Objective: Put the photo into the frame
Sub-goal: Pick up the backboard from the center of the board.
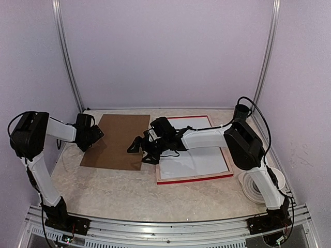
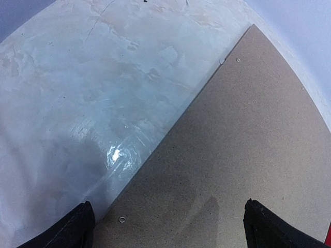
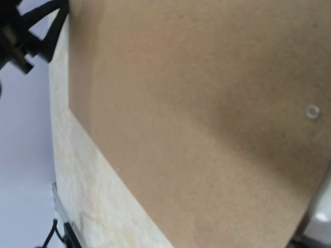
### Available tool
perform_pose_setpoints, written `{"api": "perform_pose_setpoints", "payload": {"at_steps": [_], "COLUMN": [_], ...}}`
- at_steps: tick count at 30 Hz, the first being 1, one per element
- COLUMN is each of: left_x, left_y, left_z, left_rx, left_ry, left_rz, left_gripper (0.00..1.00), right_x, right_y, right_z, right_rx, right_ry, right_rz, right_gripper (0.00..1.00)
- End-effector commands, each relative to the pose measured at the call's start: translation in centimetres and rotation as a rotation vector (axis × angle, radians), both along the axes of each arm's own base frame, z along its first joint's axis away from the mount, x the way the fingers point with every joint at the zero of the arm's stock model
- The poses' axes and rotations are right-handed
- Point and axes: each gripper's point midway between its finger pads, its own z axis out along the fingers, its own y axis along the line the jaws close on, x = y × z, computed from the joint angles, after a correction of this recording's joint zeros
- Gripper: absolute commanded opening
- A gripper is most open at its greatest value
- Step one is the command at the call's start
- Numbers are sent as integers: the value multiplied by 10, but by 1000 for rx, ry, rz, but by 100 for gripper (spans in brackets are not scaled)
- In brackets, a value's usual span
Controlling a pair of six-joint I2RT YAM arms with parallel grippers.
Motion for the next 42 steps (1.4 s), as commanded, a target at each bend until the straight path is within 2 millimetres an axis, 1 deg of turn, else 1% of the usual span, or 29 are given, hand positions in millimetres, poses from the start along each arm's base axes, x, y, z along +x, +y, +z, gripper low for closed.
{"api": "perform_pose_setpoints", "payload": {"at_steps": [1, 7, 15, 19, 23, 29, 31, 34, 36, 39, 42], "left_x": [-32, -37, -44, -48, -53, -60, -62, -64, -65, -65, -65], "left_y": [-56, -61, -60, -64, -72, -86, -91, -105, -111, -117, -124], "left_z": [-27, -15, 4, 9, 10, 11, 12, 14, 15, 20, 26], "left_rx": [-139, -154, -159, -181, -204, -216, -222, -255, -266, -269, -286], "left_ry": [113, 91, 59, 47, 40, 32, 27, 23, 20, 9, -5], "left_rz": [-137, -147, -145, -158, -177, -204, -211, -247, -258, -268, -284], "left_gripper": [99, 99, 99, 99, 99, 99, 99, 99, 99, 99, 99], "right_x": [-3, -8, -4, -6, -10, -21, -25, -30, -31, -30, -28], "right_y": [17, 18, 17, 16, 13, 2, -1, -6, -9, -16, -25], "right_z": [96, 117, 136, 150, 158, 164, 170, 178, 178, 171, 173], "right_rx": [270, 344, 388, 412, 429, 461, 476, 489, 467, 387, 328], "right_ry": [-216, -265, -294, -313, -311, -299, -301, -306, -300, -295, -347], "right_rz": [104, 140, 160, 167, 177, 180, 183, 188, 185, 170, 151], "right_gripper": [99, 99, 99, 99, 99, 99, 99, 99, 99, 99, 99]}}
